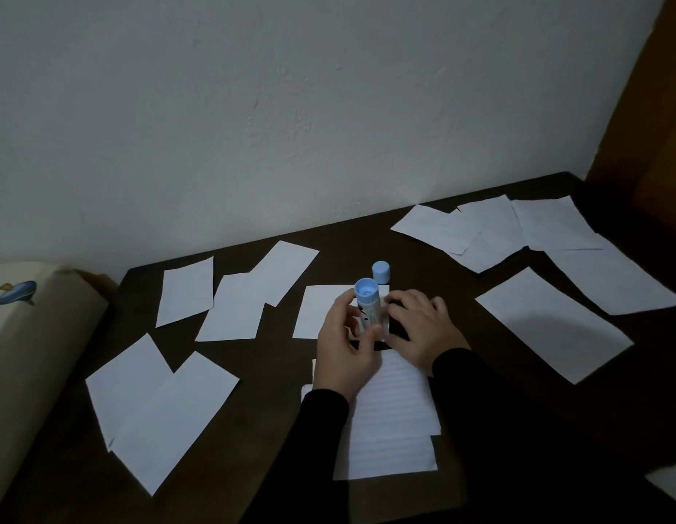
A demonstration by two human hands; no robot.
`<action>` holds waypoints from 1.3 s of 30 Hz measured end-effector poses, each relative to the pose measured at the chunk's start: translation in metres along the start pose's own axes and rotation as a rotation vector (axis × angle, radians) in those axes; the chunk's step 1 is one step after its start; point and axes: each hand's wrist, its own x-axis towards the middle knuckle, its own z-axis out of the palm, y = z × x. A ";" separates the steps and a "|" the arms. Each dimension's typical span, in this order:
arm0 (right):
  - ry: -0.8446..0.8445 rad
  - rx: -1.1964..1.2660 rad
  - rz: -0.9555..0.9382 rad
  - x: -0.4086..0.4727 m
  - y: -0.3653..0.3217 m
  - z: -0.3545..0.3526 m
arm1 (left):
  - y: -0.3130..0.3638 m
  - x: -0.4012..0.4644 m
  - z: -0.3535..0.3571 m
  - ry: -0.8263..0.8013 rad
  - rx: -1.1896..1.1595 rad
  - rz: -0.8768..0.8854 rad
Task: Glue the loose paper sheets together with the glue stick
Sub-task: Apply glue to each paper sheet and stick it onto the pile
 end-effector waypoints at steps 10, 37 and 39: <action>-0.007 -0.043 0.018 0.003 -0.002 0.003 | 0.011 0.013 -0.019 -0.033 0.093 -0.131; -0.048 -0.078 0.038 0.005 -0.001 0.003 | 0.005 0.015 -0.042 -0.010 0.164 -0.229; -0.035 -0.074 0.032 0.004 -0.002 0.003 | 0.004 0.018 -0.047 0.003 0.169 -0.235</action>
